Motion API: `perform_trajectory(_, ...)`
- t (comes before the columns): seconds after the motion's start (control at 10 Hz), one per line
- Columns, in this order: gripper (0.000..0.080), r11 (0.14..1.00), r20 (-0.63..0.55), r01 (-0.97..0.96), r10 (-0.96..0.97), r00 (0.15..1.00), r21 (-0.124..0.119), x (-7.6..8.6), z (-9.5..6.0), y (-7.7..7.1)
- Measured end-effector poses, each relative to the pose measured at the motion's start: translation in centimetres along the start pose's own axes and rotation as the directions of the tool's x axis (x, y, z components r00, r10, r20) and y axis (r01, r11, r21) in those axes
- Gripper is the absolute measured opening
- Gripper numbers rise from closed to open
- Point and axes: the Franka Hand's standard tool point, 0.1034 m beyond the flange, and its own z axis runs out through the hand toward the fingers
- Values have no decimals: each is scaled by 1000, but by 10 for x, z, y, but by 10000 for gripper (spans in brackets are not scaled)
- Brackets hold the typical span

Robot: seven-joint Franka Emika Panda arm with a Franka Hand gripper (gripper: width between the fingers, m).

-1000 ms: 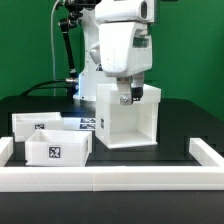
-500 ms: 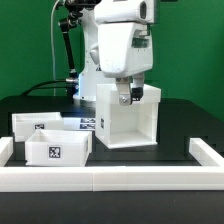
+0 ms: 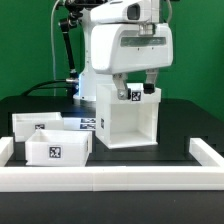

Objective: Assemble drawer

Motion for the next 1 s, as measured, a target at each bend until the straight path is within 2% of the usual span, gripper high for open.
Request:
perform_trajectory(0.3,650,979,1,-204,204,979,4,-1,1,-2)
perform_trajectory(0.4,650,939,2,-343,343,939,9,-8,1,-10)
perform_trajectory(0.5,650,924,14,-383,383,924,9,-15,0,-22)
perform_trajectory(0.8,650,903,38,-429,429,903,2,-33,-11,-64)
perform_trajectory(0.9,650,903,44,-429,429,902,-2,-42,-14,-74)
perform_trajectory(1.0,650,904,44,-427,426,903,-3,-44,-15,-77)
